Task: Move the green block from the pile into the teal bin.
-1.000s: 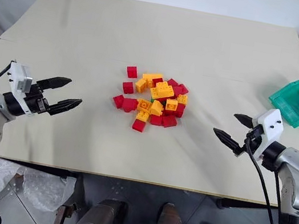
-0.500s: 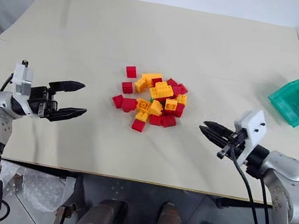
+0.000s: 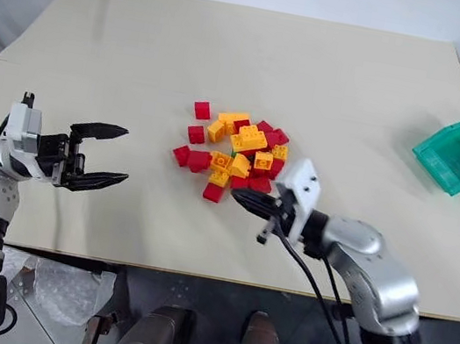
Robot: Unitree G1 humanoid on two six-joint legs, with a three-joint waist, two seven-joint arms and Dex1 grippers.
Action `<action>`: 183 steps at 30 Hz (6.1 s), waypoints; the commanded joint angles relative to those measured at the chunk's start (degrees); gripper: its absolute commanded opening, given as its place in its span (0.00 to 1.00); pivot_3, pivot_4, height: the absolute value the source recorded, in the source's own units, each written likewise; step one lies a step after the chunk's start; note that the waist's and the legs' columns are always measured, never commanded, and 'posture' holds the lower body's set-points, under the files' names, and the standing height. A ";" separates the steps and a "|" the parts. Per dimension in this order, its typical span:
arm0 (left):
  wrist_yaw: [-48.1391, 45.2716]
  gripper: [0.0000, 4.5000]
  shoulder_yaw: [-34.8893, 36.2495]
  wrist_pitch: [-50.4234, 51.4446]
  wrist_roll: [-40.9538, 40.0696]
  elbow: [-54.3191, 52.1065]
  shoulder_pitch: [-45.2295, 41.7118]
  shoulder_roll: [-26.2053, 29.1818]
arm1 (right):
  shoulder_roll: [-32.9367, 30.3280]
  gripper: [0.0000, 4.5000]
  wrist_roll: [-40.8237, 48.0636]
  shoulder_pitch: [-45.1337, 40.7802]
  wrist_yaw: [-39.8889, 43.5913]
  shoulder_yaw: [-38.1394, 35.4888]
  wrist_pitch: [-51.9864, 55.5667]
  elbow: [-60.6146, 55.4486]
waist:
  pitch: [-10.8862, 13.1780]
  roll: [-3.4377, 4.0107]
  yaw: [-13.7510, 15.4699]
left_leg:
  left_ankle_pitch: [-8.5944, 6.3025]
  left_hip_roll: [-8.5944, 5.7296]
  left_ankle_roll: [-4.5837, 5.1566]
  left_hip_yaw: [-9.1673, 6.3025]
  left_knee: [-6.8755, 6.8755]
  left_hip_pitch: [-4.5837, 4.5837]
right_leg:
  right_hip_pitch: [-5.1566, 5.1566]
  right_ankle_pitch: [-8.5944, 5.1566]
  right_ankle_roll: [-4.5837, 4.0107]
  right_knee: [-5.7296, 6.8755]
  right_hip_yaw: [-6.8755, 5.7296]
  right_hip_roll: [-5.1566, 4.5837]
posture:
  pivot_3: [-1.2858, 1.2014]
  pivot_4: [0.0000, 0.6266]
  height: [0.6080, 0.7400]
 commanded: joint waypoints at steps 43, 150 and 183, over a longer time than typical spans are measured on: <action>10.27 1.00 0.37 -2.78 0.30 -3.57 3.40 -1.74 | 5.04 0.01 -22.12 -14.40 11.47 3.89 -22.60 30.12 | 0.00 -0.01 -1.28 | -0.07 0.06 -0.11 0.17 0.01 -0.03 | -0.26 -0.01 -0.02 0.46 -0.03 0.00 | 0.52 0.24 1.00; 17.16 1.00 0.59 -3.43 -0.07 -13.52 11.49 -5.04 | 15.22 1.00 -37.74 -47.85 7.97 10.05 -16.70 68.34 | 0.05 0.01 -3.04 | -0.27 0.07 -0.10 0.27 0.67 -0.73 | -0.92 0.03 -0.02 0.87 -0.32 -0.11 | 0.52 0.24 1.00; 18.98 1.00 0.65 -4.06 -0.23 -14.75 12.48 -5.22 | 17.75 1.00 -41.22 -56.58 32.59 9.59 -38.11 82.23 | 0.06 0.02 -3.84 | -0.27 0.10 -0.13 0.24 0.66 -0.72 | -0.92 0.03 -0.02 0.86 -0.34 -0.10 | 0.52 0.24 1.00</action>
